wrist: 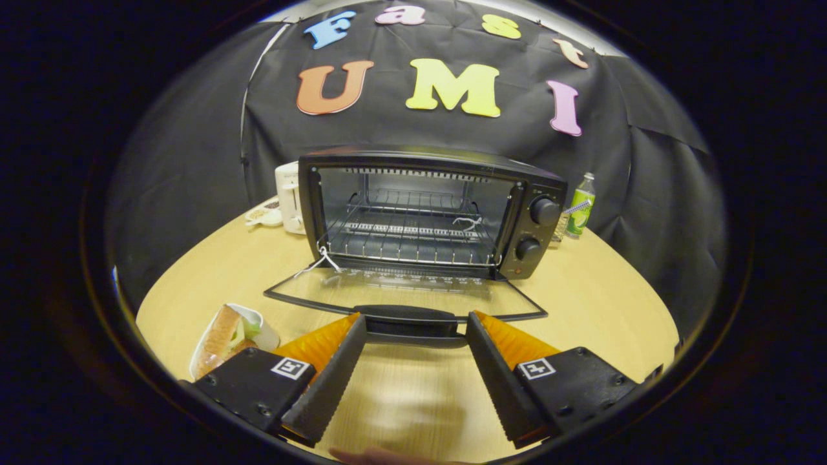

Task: Open the toaster oven, put the food inside, and close the toaster oven door.

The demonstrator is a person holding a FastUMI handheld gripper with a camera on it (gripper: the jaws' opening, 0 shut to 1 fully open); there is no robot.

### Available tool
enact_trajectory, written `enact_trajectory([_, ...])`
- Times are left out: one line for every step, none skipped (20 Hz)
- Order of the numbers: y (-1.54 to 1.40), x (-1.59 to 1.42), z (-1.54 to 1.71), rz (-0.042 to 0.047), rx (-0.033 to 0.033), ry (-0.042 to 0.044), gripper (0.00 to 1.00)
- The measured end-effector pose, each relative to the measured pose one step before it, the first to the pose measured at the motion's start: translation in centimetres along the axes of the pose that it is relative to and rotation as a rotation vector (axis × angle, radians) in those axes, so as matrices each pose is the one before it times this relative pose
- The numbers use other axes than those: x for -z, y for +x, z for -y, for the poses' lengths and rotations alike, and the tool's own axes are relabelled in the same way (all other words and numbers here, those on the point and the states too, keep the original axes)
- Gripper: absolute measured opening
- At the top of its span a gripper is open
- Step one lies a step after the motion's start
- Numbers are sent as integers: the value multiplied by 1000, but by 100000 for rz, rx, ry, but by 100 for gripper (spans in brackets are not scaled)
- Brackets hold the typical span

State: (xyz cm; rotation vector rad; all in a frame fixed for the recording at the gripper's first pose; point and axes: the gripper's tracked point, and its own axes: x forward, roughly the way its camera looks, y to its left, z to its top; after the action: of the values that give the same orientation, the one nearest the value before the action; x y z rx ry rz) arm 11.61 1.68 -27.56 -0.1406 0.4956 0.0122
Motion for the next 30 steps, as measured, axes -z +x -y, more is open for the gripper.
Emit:
enact_trajectory([-71, 126, -16, -660, 17, 360, 100])
enact_trajectory([-88, 226, -62, -1040, 126, 354, 100])
enact_trajectory([-12, 237, -56, -1450, 65, 583, 100])
enact_trajectory([474, 434, -100, -1783, -5, 317, 100])
enact_trajectory([121, 210, 72, -663, 779, 565, 100])
enact_trajectory([25, 27, 137, -130, 959, 326, 100])
enact_trajectory([137, 132, -95, -624, 347, -263, 100])
enact_trajectory([164, 356, -116, -1195, -126, -73, 100])
enact_trajectory([108, 8, -115, -674, -548, 735, 100])
enact_trajectory([124, 27, 21, -146, -338, 237, 100])
enact_trajectory([-71, -36, 44, 55, 198, -186, 100])
enact_trajectory([-275, -47, 72, 337, 59, -164, 100])
enact_trajectory([-290, -216, -131, 493, -694, 120, 100])
enact_trajectory([-369, -195, -315, 226, -1496, 611, 100])
enact_trajectory([-428, -272, -380, 43, -2163, 1111, 100])
enact_trajectory([-487, -253, -382, 110, -2445, 1439, 100])
enact_trajectory([-569, -375, -287, 251, -2036, 1034, 100])
enact_trajectory([-487, -416, 8, 419, -1283, 895, 100])
enact_trajectory([-539, -512, -58, 714, -1397, 723, 100])
enact_trajectory([-588, -433, -198, 514, -2042, 633, 100])
enact_trajectory([-506, -307, -485, -18, -2992, 1172, 100])
enact_trajectory([-454, -194, -678, -672, -4538, 1863, 99])
enact_trajectory([-211, -123, -1072, -553, -6152, 2118, 98])
enact_trajectory([-70, 285, -1303, -2981, -7662, 1825, 96])
enact_trajectory([-195, 945, -646, -6402, -4886, 995, 95])
enact_trajectory([50, 1071, -323, -5997, -2573, 1111, 95])
enact_trajectory([68, 872, -167, -5387, -1750, -279, 95])
enact_trajectory([205, 558, -386, -3521, -1413, -4, 95])
enact_trajectory([49, -203, -153, 406, -1037, 735, 95])
enact_trajectory([-75, -290, -290, 590, -1792, 1344, 95])
